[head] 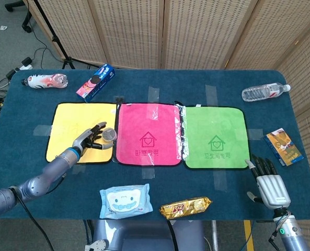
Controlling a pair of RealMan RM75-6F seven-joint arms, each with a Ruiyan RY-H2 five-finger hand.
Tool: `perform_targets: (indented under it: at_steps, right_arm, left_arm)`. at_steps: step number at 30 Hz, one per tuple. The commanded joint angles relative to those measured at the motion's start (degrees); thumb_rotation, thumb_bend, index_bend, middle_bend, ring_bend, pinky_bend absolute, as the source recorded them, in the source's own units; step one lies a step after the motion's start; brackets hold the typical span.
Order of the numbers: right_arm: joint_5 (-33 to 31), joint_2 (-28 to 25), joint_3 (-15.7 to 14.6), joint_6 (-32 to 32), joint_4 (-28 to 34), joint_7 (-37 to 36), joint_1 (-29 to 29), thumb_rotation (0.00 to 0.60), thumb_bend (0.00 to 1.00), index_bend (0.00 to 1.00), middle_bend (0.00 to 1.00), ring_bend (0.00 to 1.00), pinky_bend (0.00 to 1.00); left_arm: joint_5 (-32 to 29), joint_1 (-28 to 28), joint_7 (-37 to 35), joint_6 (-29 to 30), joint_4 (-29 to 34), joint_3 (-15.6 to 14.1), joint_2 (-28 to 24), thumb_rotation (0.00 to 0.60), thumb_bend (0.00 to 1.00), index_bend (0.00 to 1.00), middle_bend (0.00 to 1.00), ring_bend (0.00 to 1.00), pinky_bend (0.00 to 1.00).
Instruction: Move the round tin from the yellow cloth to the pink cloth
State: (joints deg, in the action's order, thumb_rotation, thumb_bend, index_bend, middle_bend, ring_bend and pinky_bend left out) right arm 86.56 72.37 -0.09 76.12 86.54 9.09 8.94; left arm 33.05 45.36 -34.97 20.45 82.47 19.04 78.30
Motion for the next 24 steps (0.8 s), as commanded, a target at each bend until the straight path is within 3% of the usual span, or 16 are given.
perform_targets:
  at_steps: [1, 24]
  right_arm:
    - [0.0, -0.02, -0.01, -0.03, 0.01, -0.07, 0.02, 0.6, 0.21, 0.06, 0.0, 0.0, 0.03]
    - [0.05, 0.21, -0.21, -0.43, -0.39, -0.29, 0.27, 0.6, 0.21, 0.06, 0.0, 0.0, 0.03]
  left_arm:
    - [-0.2, 0.16, 0.11, 0.13, 0.15, -0.04, 0.1, 0.6, 0.22, 0.0, 0.0, 0.0, 0.0]
    - [-2.34, 2.98, 2.1, 1.69, 1.82, -0.26, 2.27, 0.6, 0.22, 0.0, 0.0, 0.0, 0.0]
